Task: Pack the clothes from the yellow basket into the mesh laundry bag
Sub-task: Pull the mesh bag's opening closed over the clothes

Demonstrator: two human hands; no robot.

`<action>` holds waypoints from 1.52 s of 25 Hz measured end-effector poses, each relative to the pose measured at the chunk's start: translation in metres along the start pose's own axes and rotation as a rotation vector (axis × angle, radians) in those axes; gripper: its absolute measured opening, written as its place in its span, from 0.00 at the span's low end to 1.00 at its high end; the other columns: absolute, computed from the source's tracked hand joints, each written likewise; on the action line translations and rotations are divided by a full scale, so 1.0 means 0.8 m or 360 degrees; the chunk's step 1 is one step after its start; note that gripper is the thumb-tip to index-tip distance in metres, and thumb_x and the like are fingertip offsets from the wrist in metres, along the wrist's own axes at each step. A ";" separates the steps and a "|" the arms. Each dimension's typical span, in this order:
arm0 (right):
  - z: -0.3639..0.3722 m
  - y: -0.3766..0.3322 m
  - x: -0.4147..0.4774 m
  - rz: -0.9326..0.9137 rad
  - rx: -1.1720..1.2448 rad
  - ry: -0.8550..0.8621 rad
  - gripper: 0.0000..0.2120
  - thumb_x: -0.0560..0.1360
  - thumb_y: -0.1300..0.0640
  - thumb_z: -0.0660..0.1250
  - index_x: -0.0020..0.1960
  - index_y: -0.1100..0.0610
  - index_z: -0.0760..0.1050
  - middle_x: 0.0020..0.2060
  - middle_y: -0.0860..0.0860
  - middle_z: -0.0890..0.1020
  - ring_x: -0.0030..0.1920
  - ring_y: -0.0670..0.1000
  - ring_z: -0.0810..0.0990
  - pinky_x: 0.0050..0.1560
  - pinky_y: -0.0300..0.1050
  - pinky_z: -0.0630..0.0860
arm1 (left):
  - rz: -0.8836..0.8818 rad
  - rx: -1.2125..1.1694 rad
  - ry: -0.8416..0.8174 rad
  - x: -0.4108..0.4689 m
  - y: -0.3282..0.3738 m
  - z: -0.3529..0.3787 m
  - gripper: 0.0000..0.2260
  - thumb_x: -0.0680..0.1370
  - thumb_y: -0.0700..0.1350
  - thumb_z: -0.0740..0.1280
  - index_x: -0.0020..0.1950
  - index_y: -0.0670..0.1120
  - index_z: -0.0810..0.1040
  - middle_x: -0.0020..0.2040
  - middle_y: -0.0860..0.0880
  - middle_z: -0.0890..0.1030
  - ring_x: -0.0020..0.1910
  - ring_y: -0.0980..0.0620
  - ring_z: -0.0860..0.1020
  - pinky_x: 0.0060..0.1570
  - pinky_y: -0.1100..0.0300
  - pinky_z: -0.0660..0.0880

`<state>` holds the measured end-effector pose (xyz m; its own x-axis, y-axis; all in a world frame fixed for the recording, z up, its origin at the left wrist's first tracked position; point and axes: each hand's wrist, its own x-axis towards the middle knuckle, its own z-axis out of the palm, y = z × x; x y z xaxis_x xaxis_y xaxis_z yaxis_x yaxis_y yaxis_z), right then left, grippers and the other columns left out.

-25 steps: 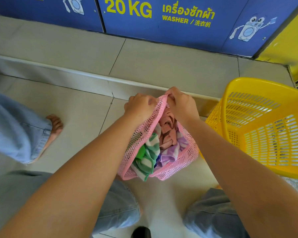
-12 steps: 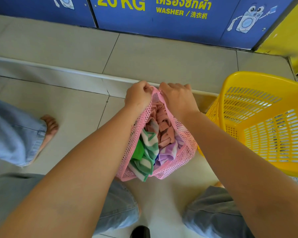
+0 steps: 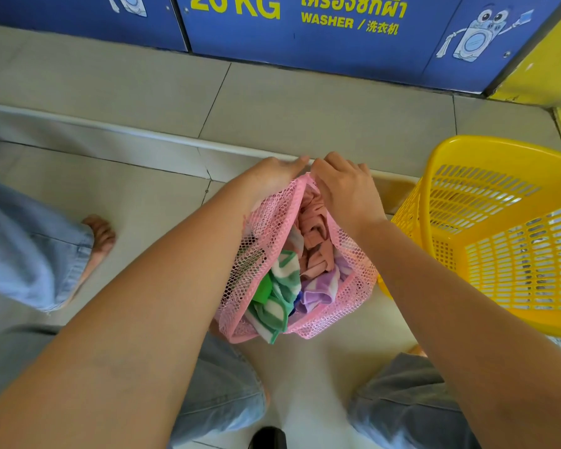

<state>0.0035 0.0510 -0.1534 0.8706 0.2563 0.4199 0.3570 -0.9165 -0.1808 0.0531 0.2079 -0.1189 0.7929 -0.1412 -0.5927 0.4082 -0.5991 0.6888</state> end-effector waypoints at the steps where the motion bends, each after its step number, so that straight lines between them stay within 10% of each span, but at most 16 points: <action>1: 0.001 0.000 -0.001 -0.0030 0.0012 0.0001 0.03 0.77 0.63 0.63 0.47 0.57 0.74 0.40 0.54 0.76 0.35 0.57 0.76 0.39 0.48 0.68 | -0.0003 -0.0034 -0.0030 0.002 0.002 0.001 0.22 0.75 0.63 0.64 0.59 0.47 0.81 0.54 0.48 0.81 0.51 0.48 0.78 0.55 0.54 0.74; 5: 0.001 0.000 -0.005 -0.0132 -0.0057 -0.0004 0.04 0.75 0.63 0.65 0.48 0.56 0.75 0.40 0.52 0.77 0.36 0.57 0.77 0.38 0.47 0.67 | 0.0008 -0.0131 0.0082 0.008 0.009 0.009 0.09 0.77 0.45 0.67 0.53 0.42 0.81 0.42 0.48 0.79 0.39 0.51 0.76 0.39 0.61 0.70; 12: -0.008 -0.009 -0.054 -0.0072 0.0040 -0.0162 0.06 0.76 0.59 0.62 0.52 0.53 0.74 0.43 0.50 0.78 0.42 0.55 0.78 0.44 0.49 0.71 | -0.0042 -0.0221 0.0712 0.059 0.003 -0.045 0.20 0.77 0.45 0.65 0.66 0.37 0.74 0.63 0.39 0.79 0.60 0.40 0.79 0.61 0.48 0.75; 20: -0.003 -0.024 -0.070 0.0080 0.0154 -0.0133 0.08 0.80 0.57 0.58 0.50 0.55 0.76 0.44 0.51 0.80 0.42 0.54 0.79 0.45 0.49 0.73 | 0.0045 0.1203 0.0734 0.007 -0.017 -0.010 0.27 0.78 0.63 0.58 0.67 0.44 0.73 0.66 0.41 0.74 0.64 0.39 0.73 0.62 0.45 0.68; 25: -0.010 -0.028 -0.064 0.0017 0.0119 -0.0125 0.08 0.80 0.57 0.58 0.50 0.55 0.76 0.43 0.51 0.79 0.42 0.55 0.79 0.44 0.49 0.72 | -0.0106 0.0390 -0.0137 -0.027 -0.010 0.027 0.17 0.80 0.51 0.63 0.48 0.37 0.80 0.34 0.46 0.77 0.29 0.50 0.74 0.47 0.46 0.81; 32: -0.013 -0.036 -0.089 0.0000 0.0157 -0.0198 0.06 0.77 0.59 0.62 0.52 0.54 0.76 0.42 0.51 0.79 0.40 0.53 0.78 0.41 0.49 0.76 | 0.0138 -0.0071 0.0573 -0.011 0.011 -0.001 0.12 0.80 0.43 0.64 0.60 0.40 0.79 0.55 0.42 0.82 0.53 0.44 0.81 0.53 0.57 0.75; 38: 0.001 -0.047 -0.112 -0.0005 0.0232 -0.0311 0.06 0.77 0.58 0.62 0.53 0.54 0.76 0.44 0.51 0.79 0.40 0.56 0.78 0.41 0.51 0.76 | 0.0085 0.0549 0.0735 -0.008 -0.001 -0.020 0.16 0.80 0.50 0.61 0.61 0.40 0.75 0.56 0.43 0.81 0.51 0.43 0.80 0.45 0.56 0.71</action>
<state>-0.0878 0.0627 -0.1850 0.9134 0.3267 0.2430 0.3925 -0.8650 -0.3125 0.0550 0.2220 -0.1089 0.9552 0.1338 -0.2641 0.2526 -0.8336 0.4912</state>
